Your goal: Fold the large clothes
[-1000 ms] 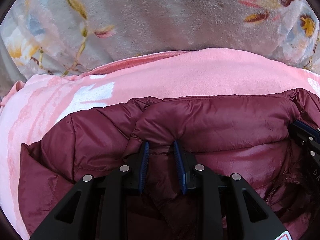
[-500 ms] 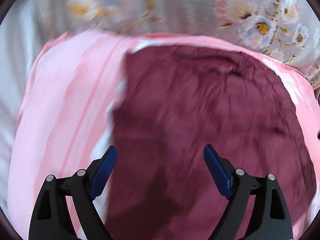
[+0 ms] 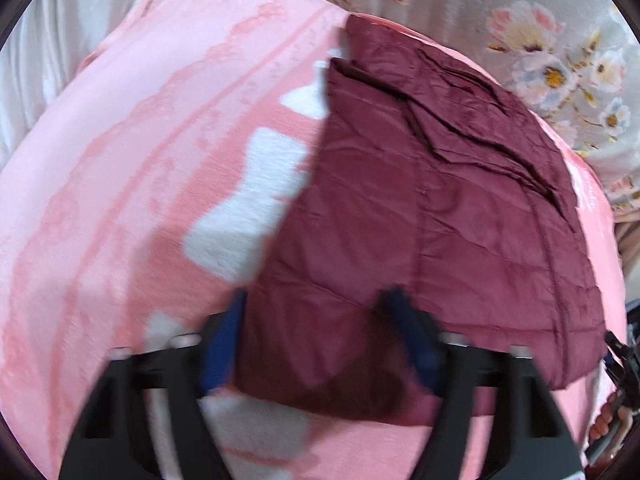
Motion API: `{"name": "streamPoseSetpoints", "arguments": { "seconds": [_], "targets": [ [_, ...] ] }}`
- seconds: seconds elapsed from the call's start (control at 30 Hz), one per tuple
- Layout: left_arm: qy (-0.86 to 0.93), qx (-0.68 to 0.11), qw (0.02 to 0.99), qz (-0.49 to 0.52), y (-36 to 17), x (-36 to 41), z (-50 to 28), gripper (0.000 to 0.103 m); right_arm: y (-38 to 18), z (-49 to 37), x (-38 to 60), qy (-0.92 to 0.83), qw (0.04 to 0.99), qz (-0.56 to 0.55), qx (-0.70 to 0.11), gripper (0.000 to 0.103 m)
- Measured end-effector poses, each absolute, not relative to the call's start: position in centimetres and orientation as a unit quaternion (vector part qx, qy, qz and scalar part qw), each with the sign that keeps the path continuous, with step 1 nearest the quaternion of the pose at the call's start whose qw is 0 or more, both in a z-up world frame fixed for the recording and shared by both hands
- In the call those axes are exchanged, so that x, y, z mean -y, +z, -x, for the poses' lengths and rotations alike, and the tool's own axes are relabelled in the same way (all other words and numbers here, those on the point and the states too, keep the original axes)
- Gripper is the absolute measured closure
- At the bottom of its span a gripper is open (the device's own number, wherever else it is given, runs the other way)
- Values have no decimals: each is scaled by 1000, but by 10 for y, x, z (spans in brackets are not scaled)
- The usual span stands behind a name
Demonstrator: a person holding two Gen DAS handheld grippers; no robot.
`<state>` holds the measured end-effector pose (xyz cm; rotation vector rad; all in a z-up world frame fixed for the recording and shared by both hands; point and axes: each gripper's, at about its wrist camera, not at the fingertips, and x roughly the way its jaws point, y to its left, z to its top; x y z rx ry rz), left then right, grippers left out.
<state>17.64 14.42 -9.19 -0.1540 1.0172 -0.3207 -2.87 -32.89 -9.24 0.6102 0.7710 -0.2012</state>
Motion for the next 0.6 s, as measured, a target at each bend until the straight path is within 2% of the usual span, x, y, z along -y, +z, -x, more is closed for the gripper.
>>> {"name": "streamPoseSetpoints", "arguments": {
  "seconds": [0.03, 0.07, 0.1, 0.27, 0.6],
  "targets": [
    [-156, -483, 859, 70, -89, -140, -176, 80, -91, 27, 323, -95, 877, -289, -371, 80],
    [-155, -480, 861, 65, -84, -139, -172, 95, -87, 28, 320, -92, 880, -289, -365, 91],
    [-156, -475, 864, 63, -80, -139, -168, 97, -81, 32, 316, -88, 885, -289, -355, 96],
    [-196, -443, 870, 92, -44, -161, -130, 101, -42, 80, 300, -68, 910, -275, -303, 99],
    [-267, -342, 883, 180, 61, -252, 16, 101, 70, 235, 247, -41, 967, -193, -160, 99]
  ]
}}
